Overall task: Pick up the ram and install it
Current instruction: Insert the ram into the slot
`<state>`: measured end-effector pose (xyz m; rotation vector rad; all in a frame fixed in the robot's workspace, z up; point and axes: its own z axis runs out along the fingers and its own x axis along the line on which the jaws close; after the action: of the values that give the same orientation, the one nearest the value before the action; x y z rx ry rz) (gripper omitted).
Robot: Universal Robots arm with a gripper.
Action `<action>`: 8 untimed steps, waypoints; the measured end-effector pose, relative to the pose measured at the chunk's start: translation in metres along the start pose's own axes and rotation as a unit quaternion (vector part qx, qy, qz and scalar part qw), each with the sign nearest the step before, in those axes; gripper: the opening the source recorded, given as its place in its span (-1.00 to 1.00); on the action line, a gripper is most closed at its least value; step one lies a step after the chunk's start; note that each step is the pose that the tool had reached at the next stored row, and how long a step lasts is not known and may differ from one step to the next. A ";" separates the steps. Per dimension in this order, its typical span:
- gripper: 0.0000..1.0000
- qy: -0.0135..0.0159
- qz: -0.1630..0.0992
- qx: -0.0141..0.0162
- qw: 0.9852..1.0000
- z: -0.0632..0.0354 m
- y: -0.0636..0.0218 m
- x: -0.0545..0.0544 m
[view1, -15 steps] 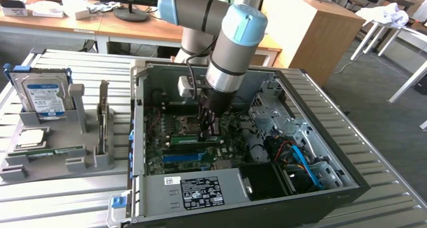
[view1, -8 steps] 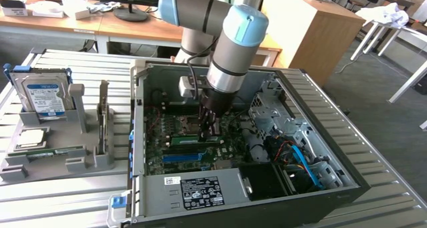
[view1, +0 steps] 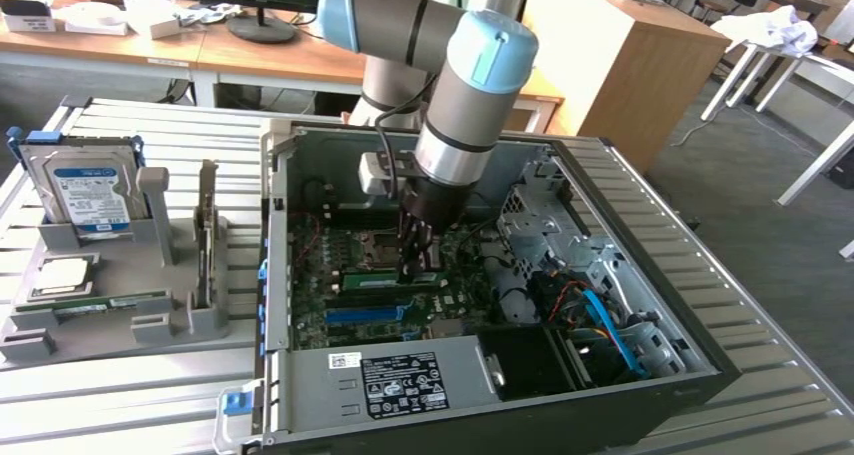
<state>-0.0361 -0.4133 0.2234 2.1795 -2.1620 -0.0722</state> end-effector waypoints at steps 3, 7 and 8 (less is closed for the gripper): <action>-0.75 0.000 0.000 0.000 1.000 0.0011 -0.0001 0.000; -0.75 0.000 0.000 0.000 1.000 0.0018 -0.0002 0.000; -0.75 0.000 0.000 0.000 1.000 0.0018 -0.0002 0.000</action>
<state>-0.0361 -0.4133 0.2216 2.1788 -2.1627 -0.0728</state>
